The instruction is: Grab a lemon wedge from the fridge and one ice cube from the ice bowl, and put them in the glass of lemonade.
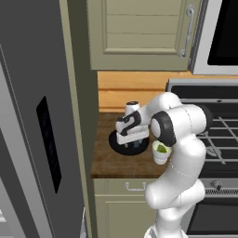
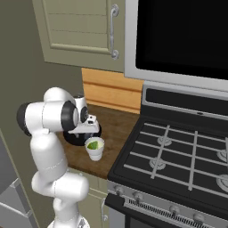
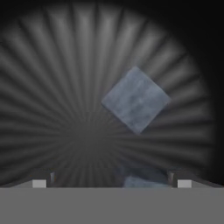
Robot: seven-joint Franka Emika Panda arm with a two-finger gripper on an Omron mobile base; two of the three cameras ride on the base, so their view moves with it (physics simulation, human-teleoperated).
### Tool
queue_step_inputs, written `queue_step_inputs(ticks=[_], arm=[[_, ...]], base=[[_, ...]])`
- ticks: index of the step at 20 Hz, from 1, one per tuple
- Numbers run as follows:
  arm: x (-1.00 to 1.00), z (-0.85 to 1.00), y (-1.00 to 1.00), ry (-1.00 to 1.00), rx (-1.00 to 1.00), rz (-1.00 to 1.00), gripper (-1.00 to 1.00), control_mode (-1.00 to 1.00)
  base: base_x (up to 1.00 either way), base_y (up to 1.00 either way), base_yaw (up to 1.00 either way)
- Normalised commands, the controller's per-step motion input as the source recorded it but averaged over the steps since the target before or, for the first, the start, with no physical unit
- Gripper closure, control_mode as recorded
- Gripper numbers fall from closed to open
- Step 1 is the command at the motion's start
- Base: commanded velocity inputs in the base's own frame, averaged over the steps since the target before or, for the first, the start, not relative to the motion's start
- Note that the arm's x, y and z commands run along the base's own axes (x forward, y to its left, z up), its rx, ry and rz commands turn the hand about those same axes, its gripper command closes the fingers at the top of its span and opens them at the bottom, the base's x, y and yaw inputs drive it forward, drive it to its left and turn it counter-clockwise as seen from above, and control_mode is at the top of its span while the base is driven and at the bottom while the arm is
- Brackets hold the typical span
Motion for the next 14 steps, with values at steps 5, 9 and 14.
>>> queue_step_inputs(ticks=[5,9,14], arm=[[-0.01,-0.06,0.0,0.0,0.0,0.01,-1.0,-1.0],[0.0,0.0,0.14,0.0,0.0,0.01,-1.0,-1.0],[-0.03,0.0,0.15,0.0,0.01,0.01,-1.0,-1.0]], base=[[0.0,0.0,0.0],[0.0,0.0,0.0],[0.0,0.0,0.0]])
